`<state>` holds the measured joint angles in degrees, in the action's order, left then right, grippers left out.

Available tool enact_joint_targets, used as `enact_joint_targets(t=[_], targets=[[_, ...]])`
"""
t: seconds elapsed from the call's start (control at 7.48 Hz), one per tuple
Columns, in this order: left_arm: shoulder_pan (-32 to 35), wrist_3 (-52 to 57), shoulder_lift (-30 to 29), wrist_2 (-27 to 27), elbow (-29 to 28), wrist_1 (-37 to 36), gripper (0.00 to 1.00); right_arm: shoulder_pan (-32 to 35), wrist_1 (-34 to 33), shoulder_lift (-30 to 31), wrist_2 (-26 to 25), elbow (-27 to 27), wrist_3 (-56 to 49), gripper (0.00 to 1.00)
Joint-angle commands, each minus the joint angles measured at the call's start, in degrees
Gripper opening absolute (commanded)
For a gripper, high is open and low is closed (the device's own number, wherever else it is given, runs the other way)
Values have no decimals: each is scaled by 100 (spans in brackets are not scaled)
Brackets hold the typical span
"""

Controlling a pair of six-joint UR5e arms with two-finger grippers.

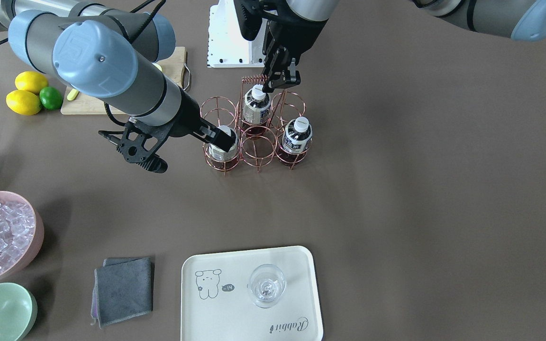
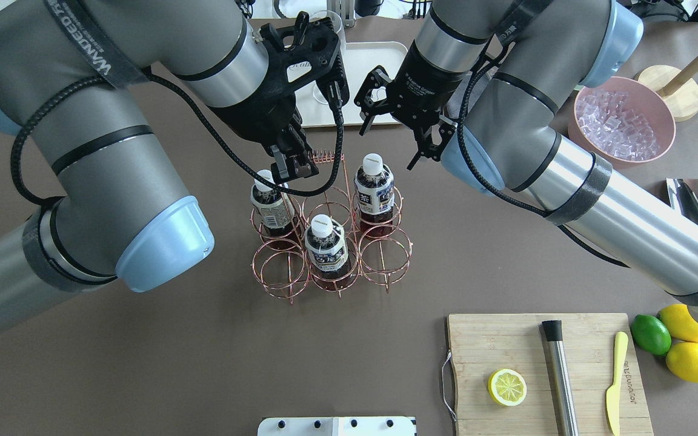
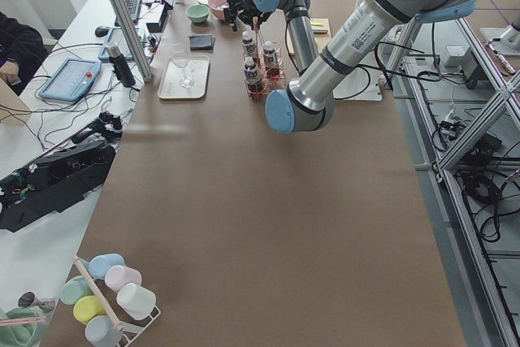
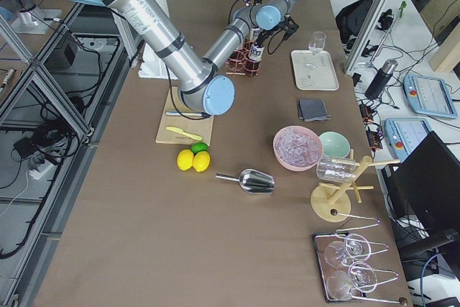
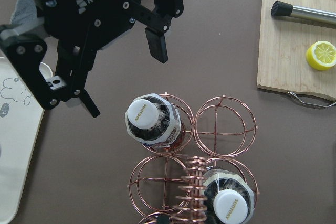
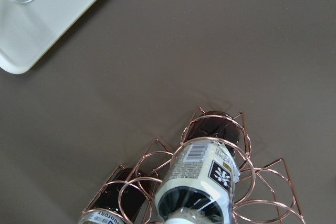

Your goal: Take tea from basket to plate

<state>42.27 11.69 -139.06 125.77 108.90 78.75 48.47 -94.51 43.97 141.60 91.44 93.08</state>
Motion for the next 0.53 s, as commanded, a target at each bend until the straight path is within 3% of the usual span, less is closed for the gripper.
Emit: enact_joint_targets(t=[0.0,0.27,0.4], targets=[[0,0,10,0,25,0,0,-144,3,-29,-44,15,79,79],[0,0,10,0,34,-9,0,-241,3,-55,-62,-12,184,75],[0,0,10,0,34,-9,0,-268,12,-55,-88,-12,193,68]])
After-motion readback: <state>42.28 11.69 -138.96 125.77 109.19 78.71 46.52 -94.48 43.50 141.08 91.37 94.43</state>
